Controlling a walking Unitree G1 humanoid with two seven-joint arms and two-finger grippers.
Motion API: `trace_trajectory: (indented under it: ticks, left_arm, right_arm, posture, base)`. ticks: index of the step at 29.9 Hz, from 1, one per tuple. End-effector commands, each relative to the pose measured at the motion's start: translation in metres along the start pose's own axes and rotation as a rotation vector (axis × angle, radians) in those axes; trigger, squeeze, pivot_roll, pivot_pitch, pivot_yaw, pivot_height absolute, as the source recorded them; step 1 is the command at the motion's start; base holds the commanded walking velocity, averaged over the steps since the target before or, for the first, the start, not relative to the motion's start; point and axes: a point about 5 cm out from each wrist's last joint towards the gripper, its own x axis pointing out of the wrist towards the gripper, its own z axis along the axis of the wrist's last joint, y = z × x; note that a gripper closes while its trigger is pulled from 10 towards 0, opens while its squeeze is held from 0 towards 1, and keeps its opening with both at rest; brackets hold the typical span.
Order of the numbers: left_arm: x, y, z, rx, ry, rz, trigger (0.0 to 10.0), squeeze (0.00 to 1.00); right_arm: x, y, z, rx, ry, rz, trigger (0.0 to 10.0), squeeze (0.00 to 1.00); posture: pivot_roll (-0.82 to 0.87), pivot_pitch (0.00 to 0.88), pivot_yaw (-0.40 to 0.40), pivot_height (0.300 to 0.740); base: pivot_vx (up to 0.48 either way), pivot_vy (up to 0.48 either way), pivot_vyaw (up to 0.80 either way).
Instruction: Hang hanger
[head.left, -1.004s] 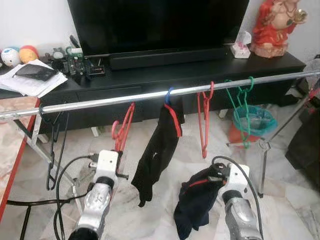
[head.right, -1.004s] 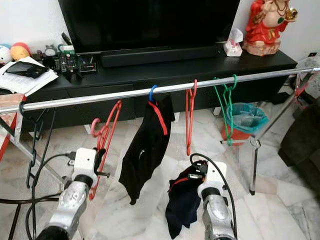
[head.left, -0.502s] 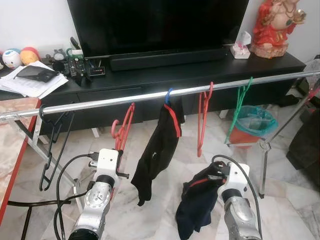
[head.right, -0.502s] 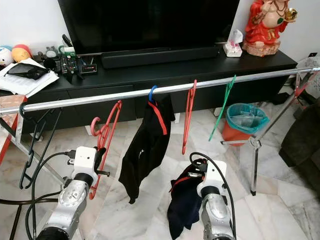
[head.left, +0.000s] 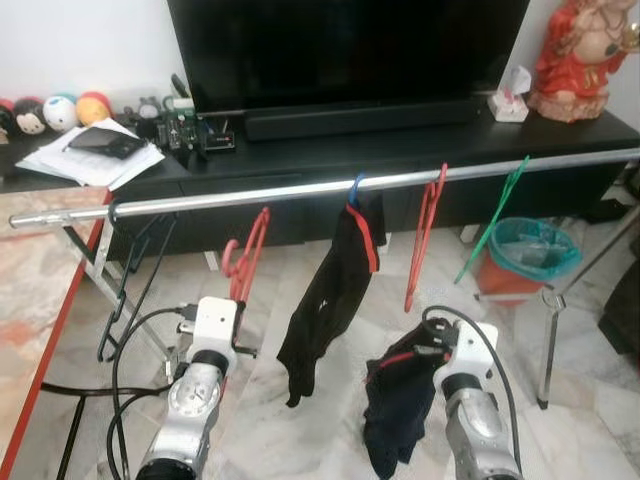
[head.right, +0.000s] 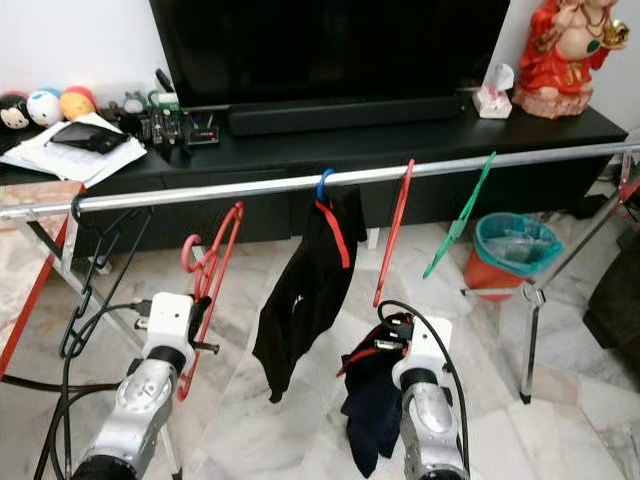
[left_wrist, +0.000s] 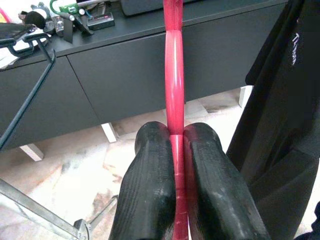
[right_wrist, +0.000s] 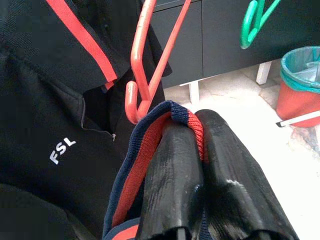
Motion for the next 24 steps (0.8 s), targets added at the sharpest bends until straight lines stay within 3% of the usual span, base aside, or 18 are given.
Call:
trace_trajectory:
  ticks: [1,24]
  left_arm:
    - [-0.0011,0.0024,0.0013,-0.004,-0.004,0.000,10.0,0.00]
    - [-0.0022,0.0027,0.0013,-0.001,0.007,-0.006,10.0,0.00]
  right_arm:
    - [0.0020,0.0014,0.0050,-0.005,-0.021,0.006,10.0,0.00]
    - [0.0032,0.0024,0.0034,0.009,-0.009,0.002,10.0,0.00]
  posture:
    - [-0.02,0.047,0.017,0.740]
    - [-0.01,0.048,0.021,0.740]
  base:
    - [-0.259,0.000,0.00]
    - [-0.273,0.000,0.00]
